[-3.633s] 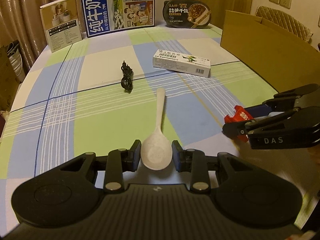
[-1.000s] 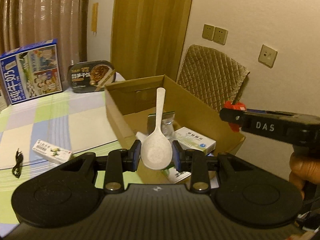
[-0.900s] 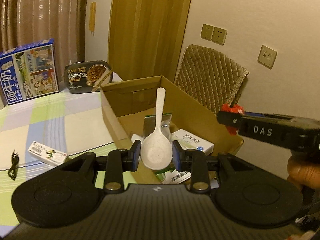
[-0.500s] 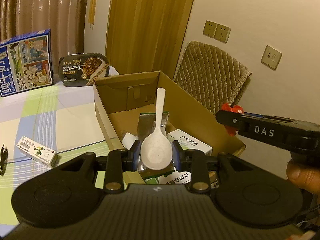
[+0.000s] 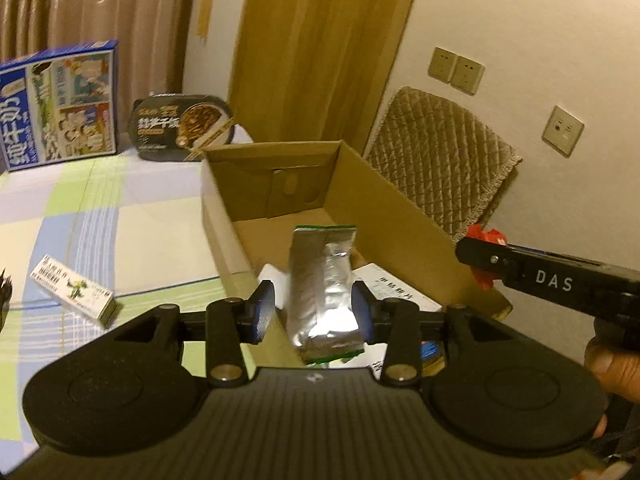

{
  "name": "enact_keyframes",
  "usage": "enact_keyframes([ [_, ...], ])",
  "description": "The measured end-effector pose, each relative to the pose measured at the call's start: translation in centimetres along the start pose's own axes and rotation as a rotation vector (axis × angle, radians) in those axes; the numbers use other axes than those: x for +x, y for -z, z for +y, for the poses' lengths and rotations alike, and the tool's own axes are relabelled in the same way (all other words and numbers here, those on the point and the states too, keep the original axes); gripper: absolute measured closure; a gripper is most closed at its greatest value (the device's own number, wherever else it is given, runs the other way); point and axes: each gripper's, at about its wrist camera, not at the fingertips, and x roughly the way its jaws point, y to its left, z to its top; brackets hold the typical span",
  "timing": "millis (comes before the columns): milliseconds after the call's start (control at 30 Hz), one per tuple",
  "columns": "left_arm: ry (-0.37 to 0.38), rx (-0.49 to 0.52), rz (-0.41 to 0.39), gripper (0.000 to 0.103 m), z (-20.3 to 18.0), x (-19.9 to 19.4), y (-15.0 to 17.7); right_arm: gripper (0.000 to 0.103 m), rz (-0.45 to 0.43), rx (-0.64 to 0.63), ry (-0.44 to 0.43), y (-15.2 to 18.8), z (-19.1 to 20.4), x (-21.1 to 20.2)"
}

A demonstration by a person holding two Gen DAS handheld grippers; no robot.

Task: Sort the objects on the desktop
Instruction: 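Lower the spoon into the box and open the left tool while the right tool releases the candy, then withdraw both tools back over the table toward the black cable and ointment box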

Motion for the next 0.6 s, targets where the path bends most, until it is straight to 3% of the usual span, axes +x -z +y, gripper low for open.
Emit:
enact_keyframes([
  [200, -0.036, -0.026, -0.001, 0.067, 1.7, -1.0, 0.4, 0.062, 0.016, 0.030, -0.070, -0.4, 0.4, 0.7],
  [267, -0.041, -0.034, -0.002, 0.067, 2.1, -1.3, 0.6, 0.044, 0.022, 0.042, -0.115, -0.5, 0.5, 0.8],
  [300, -0.044, -0.038, -0.002, 0.066, 2.4, -1.4, 0.7, 0.030, 0.013, 0.043, -0.108, -0.6, 0.6, 0.8],
  [333, -0.048, -0.040, -0.002, 0.066, 2.5, -1.6, 0.8, 0.027, 0.001, 0.046, -0.098, -0.6, 0.6, 0.6],
  [600, -0.076, -0.055, -0.001, 0.046, 3.7, -2.5, 1.7, 0.027, 0.009, 0.084, -0.076, 0.0, 0.0, -0.6],
])
